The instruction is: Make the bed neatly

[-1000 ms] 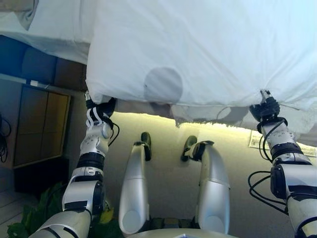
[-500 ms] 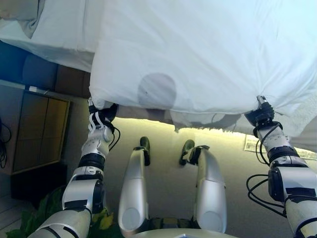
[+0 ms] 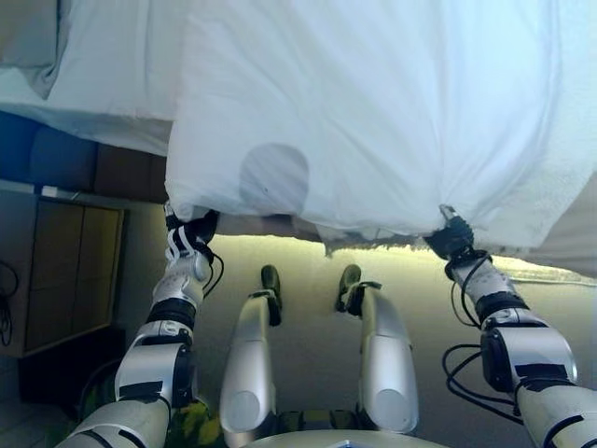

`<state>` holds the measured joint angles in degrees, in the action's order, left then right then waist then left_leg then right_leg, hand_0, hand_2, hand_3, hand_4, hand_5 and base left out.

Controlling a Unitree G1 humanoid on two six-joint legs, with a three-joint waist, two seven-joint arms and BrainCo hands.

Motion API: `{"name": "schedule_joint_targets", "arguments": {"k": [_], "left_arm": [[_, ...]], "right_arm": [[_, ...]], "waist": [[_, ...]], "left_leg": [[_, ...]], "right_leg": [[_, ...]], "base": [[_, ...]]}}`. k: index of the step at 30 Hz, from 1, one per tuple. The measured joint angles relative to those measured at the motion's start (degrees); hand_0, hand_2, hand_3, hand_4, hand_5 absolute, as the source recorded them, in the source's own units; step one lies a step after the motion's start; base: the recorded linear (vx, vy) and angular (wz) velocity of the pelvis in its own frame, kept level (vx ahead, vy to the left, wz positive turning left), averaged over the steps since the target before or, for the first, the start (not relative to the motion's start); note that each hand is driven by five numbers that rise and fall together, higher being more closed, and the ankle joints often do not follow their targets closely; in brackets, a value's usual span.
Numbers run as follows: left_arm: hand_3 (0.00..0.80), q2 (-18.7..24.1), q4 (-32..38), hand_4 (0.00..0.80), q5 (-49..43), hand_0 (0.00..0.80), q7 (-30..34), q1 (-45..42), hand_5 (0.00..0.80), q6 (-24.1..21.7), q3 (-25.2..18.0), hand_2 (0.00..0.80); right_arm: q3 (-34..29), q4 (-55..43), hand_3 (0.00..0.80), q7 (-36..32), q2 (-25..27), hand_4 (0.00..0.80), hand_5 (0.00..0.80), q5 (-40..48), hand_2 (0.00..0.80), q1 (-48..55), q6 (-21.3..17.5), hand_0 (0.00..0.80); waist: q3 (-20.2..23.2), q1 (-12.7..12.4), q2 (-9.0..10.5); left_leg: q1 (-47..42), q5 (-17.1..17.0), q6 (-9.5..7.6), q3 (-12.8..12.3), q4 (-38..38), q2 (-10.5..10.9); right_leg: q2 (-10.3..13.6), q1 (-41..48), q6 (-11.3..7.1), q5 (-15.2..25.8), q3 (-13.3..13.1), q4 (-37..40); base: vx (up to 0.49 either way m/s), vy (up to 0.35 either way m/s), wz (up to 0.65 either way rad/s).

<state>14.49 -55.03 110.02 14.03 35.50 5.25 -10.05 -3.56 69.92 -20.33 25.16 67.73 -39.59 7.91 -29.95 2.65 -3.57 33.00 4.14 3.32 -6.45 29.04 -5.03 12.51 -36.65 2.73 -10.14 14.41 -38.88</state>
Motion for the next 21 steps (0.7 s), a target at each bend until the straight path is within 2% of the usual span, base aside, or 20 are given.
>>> {"name": "schedule_joint_targets", "arguments": {"k": [6, 10, 15, 21], "left_arm": [[0.800, -0.9, -0.4, 0.800, 0.0, 0.800, 0.0, -0.1, 0.800, -1.7, 0.1, 0.800], [0.800, -2.3, -0.4, 0.800, 0.0, 0.800, 0.0, 0.5, 0.800, -3.0, 0.3, 0.800], [0.800, -2.5, -0.4, 0.800, 1.1, 0.800, 0.0, 0.8, 0.800, -4.5, 2.1, 0.800], [0.800, -2.8, -1.1, 0.800, 1.3, 0.800, -0.1, 1.5, 0.800, -5.9, 2.1, 0.800]], "right_arm": [[2.4, -0.3, 0.800, -0.8, -2.4, 0.800, 0.800, -1.9, 0.800, -0.1, 1.4, 0.800], [2.4, -0.3, 0.800, -0.8, -3.3, 0.800, 0.800, -2.1, 0.800, -0.2, 2.3, 0.800], [3.2, -0.3, 0.800, -0.1, -3.9, 0.800, 0.800, -4.1, 0.800, -0.6, 2.4, 0.800], [4.7, 0.0, 0.800, 1.8, -3.2, 0.800, 0.800, -6.4, 0.800, -2.1, 3.7, 0.800]], "waist": [[0.0, 1.2, 0.02], [0.0, 1.3, 0.00], [0.0, 1.3, -0.01], [0.0, 1.3, -0.02]], "left_leg": [[-3.4, -2.1, -1.95, -2.7, -5.7, 1.4], [-4.1, -3.3, -2.55, -3.0, -8.1, 2.3], [-4.8, -4.2, -2.48, -3.0, -10.0, 2.6], [-4.6, -4.5, -2.37, -3.0, -10.7, 2.6]], "right_leg": [[-0.2, 2.1, -2.14, 3.5, -2.8, 5.5], [-0.2, 2.6, -2.84, 4.7, -3.6, 7.5], [-0.3, 2.8, -2.96, 5.1, -4.1, 8.4], [-0.5, 2.4, -2.90, 5.2, -4.1, 9.0]], "base": [[-0.056, 0.143, -0.11], [-0.040, 0.096, 0.01], [-0.049, 0.039, 0.01], [-0.038, 0.006, -0.01]]}}
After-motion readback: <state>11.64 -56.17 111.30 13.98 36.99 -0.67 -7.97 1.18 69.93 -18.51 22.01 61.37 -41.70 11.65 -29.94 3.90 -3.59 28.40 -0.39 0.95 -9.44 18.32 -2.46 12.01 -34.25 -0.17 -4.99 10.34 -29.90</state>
